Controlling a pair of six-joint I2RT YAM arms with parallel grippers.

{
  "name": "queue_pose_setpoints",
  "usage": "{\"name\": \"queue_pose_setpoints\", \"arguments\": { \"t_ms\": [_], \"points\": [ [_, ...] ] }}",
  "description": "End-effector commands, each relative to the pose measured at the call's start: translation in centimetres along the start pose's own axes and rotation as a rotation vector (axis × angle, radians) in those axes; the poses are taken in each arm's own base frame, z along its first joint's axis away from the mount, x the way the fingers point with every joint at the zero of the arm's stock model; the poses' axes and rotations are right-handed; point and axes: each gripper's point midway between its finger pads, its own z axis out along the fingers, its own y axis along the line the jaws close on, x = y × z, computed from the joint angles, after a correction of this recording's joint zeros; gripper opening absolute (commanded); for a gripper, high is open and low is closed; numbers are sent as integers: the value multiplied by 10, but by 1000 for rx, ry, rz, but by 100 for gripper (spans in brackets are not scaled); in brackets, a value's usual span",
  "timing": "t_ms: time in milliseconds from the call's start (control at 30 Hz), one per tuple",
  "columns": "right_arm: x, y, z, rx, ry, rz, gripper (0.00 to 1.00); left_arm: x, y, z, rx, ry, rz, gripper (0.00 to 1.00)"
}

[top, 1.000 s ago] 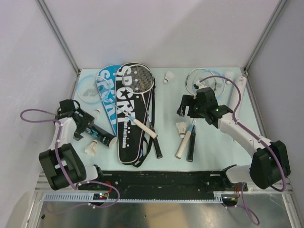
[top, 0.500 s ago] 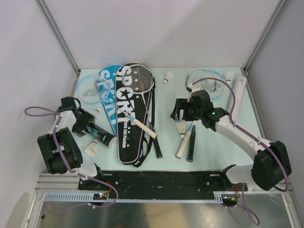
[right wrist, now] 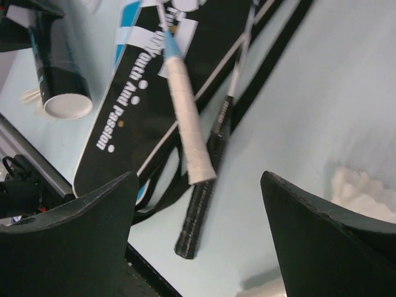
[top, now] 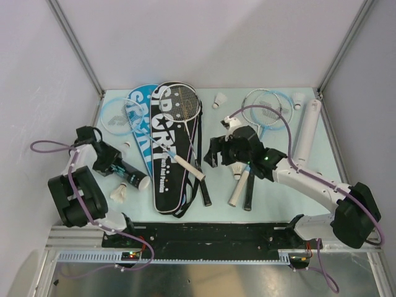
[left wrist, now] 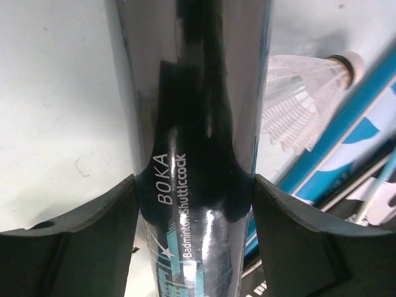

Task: Pack up the badminton gear
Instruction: Open the lid of the shuttle tube.

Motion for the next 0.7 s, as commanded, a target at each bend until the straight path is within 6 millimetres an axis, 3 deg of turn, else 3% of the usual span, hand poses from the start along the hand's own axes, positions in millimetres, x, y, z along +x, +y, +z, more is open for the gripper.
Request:
{"name": "queue_pose_setpoints", "arguments": {
  "t_ms": [0, 167, 300, 667],
  "points": [
    [-32, 40, 0, -116, -191, -122, 85, -17, -23, -35, 139, -81, -25, 57],
    [-34, 80, 13, -258, -309, -194, 82, -14, -37, -59, 246, -85, -52, 55],
    [-28, 110, 28, -318, -377, -235, 77, -1, -45, -76, 335, -65, -68, 54],
    [-2, 171, 67, -437, -518, -262, 64, 38, -52, -105, 495, 16, -171, 54]
  ]
}}
